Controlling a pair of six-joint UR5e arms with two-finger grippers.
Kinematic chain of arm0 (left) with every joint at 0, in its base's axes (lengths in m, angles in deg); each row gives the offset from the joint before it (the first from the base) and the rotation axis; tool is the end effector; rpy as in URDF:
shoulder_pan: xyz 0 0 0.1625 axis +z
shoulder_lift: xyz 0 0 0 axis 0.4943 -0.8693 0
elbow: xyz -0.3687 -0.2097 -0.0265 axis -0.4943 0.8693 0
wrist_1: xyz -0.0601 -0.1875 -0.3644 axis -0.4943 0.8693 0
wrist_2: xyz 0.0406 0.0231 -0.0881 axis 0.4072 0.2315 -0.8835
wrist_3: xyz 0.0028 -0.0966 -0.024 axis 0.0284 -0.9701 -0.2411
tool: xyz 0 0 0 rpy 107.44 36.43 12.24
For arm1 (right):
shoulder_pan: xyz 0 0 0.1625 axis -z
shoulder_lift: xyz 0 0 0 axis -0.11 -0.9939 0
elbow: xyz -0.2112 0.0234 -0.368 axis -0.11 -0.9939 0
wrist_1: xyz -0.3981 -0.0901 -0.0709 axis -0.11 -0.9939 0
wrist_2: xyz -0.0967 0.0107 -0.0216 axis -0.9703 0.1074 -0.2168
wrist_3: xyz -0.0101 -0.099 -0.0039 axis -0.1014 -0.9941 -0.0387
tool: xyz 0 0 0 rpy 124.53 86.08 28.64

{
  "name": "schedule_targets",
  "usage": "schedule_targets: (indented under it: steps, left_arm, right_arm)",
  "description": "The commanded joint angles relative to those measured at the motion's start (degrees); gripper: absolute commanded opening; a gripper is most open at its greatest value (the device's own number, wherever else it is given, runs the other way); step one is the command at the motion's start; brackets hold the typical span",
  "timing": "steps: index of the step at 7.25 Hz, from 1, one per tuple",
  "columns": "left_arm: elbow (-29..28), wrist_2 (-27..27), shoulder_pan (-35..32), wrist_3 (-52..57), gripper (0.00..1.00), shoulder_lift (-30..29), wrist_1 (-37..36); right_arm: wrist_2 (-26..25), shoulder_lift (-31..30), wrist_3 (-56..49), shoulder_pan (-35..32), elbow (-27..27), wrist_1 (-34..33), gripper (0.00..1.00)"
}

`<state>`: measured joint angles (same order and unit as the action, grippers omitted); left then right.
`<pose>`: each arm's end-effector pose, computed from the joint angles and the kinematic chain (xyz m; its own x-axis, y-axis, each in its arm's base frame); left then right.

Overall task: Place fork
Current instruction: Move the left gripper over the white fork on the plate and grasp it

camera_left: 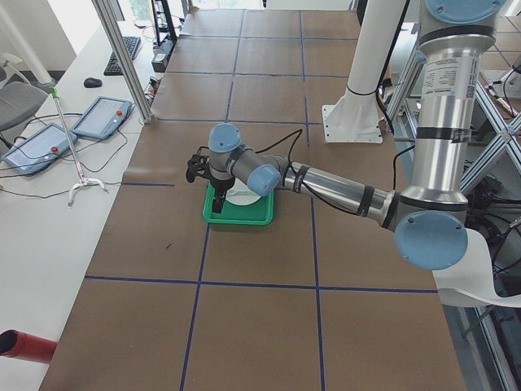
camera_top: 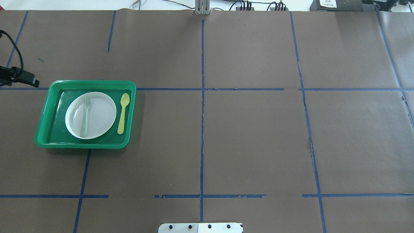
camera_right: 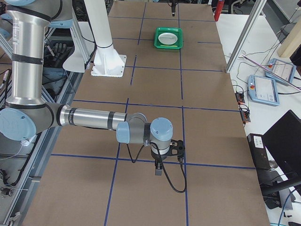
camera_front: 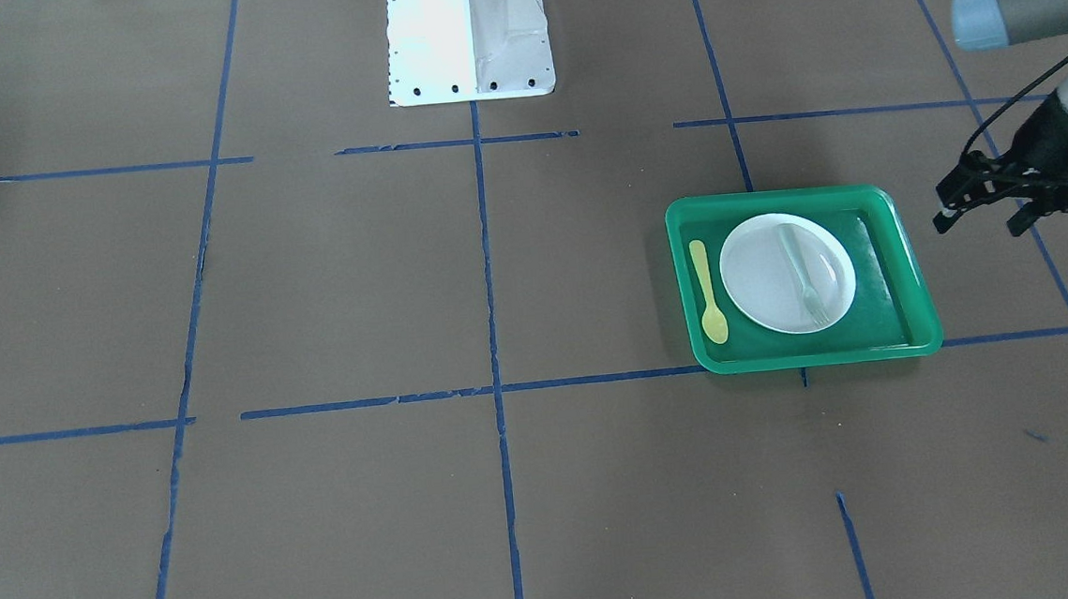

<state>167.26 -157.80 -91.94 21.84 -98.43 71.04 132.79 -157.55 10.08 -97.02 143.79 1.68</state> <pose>0.1847 -0.5105 0.4685 0.6418 0.0903 -0.7616 0.0700 0.9820 0.1754 0.0740 -0.4351 0.6816 0.7600 0.0180 0.6497 -0.0227 0.9997 -0.0011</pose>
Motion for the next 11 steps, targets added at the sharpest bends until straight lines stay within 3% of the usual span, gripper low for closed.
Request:
schedule_targets:
  steps: [1,5,9,11]
  left_arm:
    - [-3.9,6.9,10.0,-10.4,1.00,-5.1,1.1]
    - [-6.9,9.4,16.1,-13.4,1.00,-5.9,1.2]
    - [-8.2,9.3,17.2,-13.4,0.98,-6.1,1.3]
    - [-8.7,9.0,17.7,-13.5,0.83,-6.3,1.3]
  right_arm:
    - [0.0,0.0,0.0,0.0,0.0,0.0,1.00]
    - [0.0,0.0,-0.1,0.0,0.0,0.0,1.00]
    - [0.0,0.0,0.0,0.0,0.0,0.1,1.00]
    - [0.0,0.0,0.0,0.0,0.0,0.0,1.00]
